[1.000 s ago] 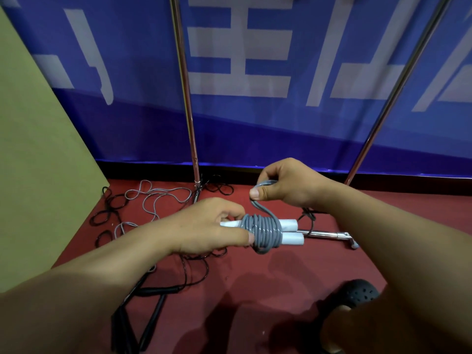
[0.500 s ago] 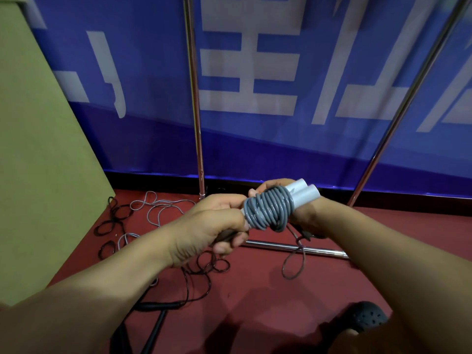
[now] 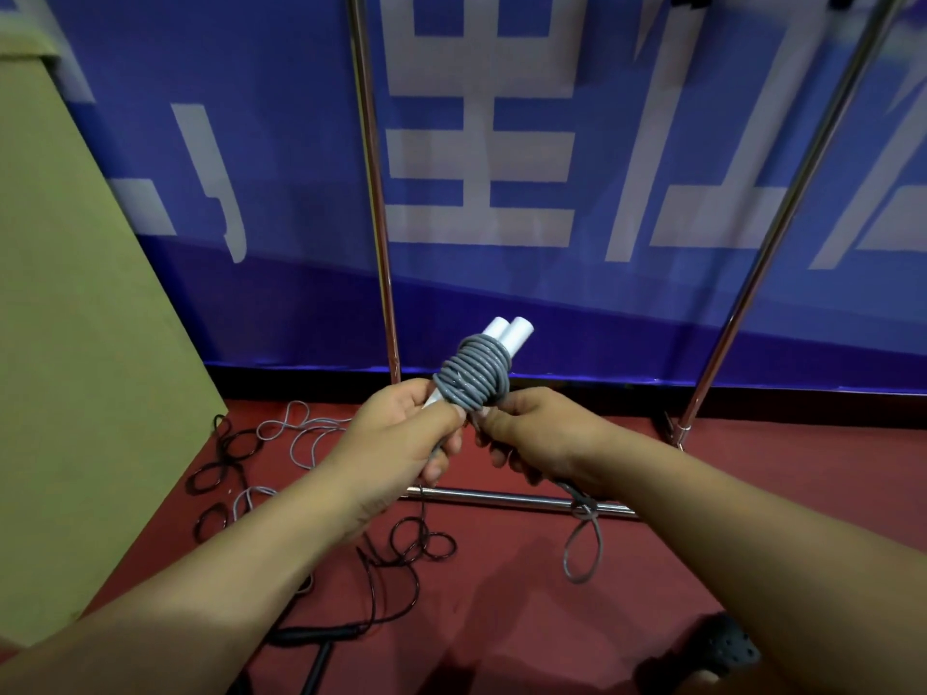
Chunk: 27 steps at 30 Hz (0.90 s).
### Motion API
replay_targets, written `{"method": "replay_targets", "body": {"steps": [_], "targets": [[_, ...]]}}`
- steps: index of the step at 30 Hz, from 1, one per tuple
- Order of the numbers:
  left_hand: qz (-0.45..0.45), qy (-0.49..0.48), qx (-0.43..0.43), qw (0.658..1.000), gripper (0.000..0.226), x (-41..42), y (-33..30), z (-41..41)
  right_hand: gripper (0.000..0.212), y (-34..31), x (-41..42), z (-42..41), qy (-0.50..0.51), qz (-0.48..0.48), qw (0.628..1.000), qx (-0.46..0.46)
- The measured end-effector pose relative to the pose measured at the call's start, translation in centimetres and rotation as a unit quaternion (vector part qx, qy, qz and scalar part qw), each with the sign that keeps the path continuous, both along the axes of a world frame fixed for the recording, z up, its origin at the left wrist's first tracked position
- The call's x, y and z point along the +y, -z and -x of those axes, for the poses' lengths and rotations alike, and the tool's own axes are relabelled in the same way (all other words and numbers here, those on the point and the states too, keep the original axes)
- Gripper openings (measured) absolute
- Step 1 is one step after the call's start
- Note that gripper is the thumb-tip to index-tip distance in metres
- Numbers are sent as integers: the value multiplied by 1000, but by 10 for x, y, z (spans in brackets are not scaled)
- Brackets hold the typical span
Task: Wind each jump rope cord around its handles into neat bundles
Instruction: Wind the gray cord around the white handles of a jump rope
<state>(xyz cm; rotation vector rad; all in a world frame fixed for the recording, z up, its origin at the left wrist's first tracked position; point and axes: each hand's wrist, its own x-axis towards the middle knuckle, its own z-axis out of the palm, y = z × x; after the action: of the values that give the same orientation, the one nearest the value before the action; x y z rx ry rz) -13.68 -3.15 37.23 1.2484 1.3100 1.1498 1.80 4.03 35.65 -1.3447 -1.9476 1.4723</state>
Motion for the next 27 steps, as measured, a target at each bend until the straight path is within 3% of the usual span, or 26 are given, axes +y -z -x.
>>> {"method": "replay_targets", "body": {"steps": [8,11,17,27], "targets": [[-25,-69,74,995,5,13,15,13,23,-2,-9,10,-22,27,999,17],[-29,-80,159,984,16,13,18,20,15,-2,-12,9,-46,53,998,7],[-68,-93,305,945,8,13,25,27,8,-5,-19,9,-45,90,995,-6],[-47,-131,349,927,6,18,33,37,5,-13,-24,6,-26,175,984,17]]}}
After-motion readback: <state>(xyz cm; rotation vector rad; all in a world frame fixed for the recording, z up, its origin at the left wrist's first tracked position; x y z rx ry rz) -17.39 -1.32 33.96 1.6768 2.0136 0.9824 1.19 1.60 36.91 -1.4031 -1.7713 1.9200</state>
